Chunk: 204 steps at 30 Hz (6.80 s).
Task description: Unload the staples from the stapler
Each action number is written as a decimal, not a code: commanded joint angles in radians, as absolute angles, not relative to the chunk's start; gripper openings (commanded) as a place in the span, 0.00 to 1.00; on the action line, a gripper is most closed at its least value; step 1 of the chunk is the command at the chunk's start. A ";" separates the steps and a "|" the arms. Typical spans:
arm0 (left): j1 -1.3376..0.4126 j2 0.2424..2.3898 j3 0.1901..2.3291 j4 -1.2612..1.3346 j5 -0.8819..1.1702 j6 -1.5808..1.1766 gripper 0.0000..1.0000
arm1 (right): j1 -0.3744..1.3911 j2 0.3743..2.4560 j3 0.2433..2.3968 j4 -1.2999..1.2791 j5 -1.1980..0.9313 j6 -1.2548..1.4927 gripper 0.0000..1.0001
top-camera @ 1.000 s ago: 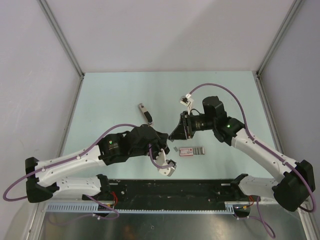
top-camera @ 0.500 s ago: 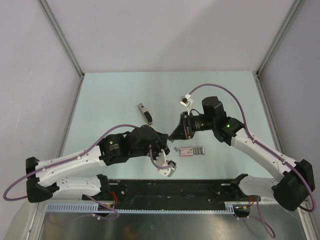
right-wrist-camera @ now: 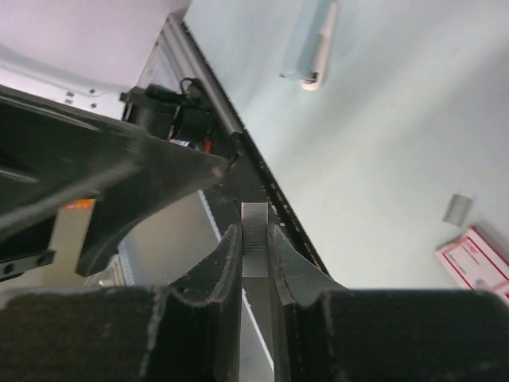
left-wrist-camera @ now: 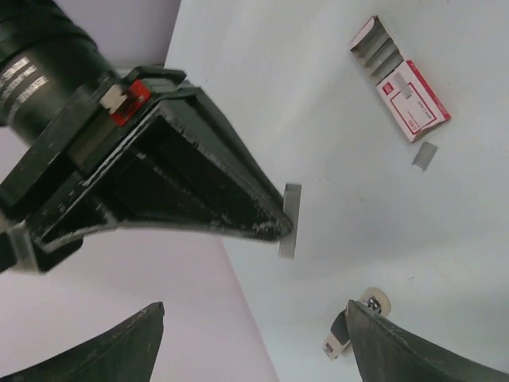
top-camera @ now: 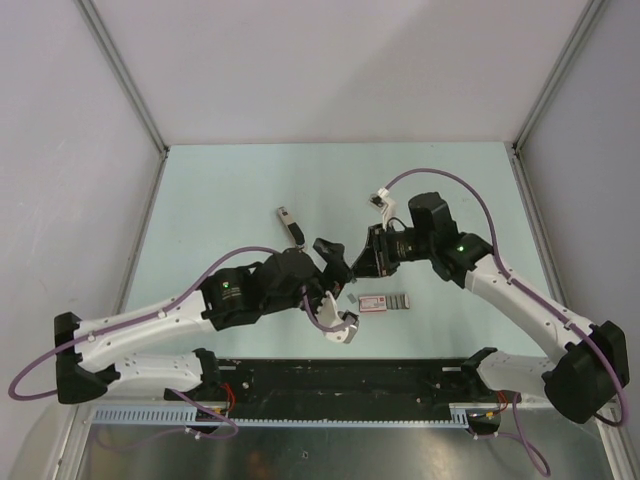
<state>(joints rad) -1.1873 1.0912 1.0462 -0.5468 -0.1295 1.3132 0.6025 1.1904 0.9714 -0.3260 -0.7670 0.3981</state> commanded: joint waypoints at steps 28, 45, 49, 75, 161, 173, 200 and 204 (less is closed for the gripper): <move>-0.784 1.147 1.145 -0.699 -0.071 0.465 0.99 | 0.817 1.204 0.745 -0.473 0.520 0.748 0.00; -0.779 1.154 1.130 -0.697 -0.072 0.428 1.00 | 0.946 1.339 0.671 -0.393 0.605 0.869 0.00; -0.779 1.152 1.128 -0.697 -0.076 0.428 1.00 | 0.949 1.346 0.662 -0.391 0.615 0.866 0.00; -0.781 1.157 1.129 -0.697 -0.075 0.425 1.00 | 0.951 1.376 0.640 -0.369 0.616 0.839 0.00; -0.781 1.146 1.117 -0.697 -0.070 0.428 0.99 | 0.974 1.192 0.624 -0.425 0.620 0.795 0.35; -0.781 1.144 1.117 -0.698 -0.074 0.429 0.99 | 0.970 1.147 0.596 -0.484 0.503 0.806 0.01; -0.781 1.145 1.119 -0.697 -0.077 0.439 0.99 | 0.849 1.251 0.583 -0.361 0.342 0.708 0.00; -0.781 1.144 1.118 -0.697 -0.079 0.440 1.00 | 0.839 1.260 0.583 -0.351 0.340 0.696 0.00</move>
<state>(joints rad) -0.7849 1.1595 1.1179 -0.7063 -0.0898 0.4450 0.8486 1.2507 0.5854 -0.3817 0.3408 0.7204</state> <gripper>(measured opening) 0.994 0.009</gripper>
